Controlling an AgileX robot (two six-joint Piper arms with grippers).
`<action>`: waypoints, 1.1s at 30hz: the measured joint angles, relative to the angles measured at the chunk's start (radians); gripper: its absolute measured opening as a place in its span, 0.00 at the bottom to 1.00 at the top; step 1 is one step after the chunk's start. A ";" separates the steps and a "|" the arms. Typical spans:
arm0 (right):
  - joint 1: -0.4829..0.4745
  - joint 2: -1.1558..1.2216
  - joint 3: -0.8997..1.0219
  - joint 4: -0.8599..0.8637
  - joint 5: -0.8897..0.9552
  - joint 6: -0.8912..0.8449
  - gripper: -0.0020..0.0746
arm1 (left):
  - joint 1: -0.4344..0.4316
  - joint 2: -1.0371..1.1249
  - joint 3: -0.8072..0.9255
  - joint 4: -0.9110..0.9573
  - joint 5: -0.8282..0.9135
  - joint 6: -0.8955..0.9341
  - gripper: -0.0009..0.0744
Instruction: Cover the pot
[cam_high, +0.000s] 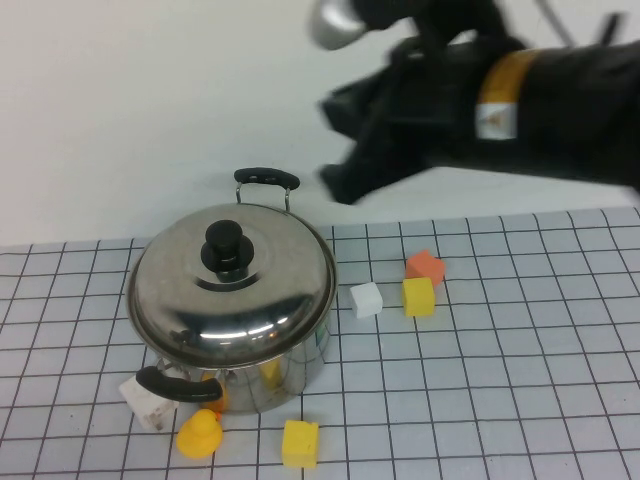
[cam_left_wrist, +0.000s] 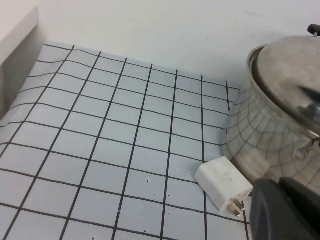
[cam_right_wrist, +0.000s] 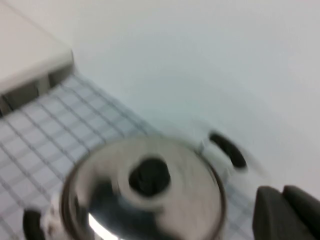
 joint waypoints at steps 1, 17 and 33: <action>0.001 -0.036 0.002 0.000 0.070 0.000 0.06 | 0.000 0.000 0.000 0.000 0.000 0.000 0.01; 0.001 -0.471 0.145 -0.007 0.802 -0.145 0.02 | 0.000 0.000 0.000 0.000 0.000 0.000 0.01; -0.049 -1.122 0.986 0.087 0.125 -0.100 0.02 | 0.000 0.000 0.000 0.000 0.000 -0.003 0.01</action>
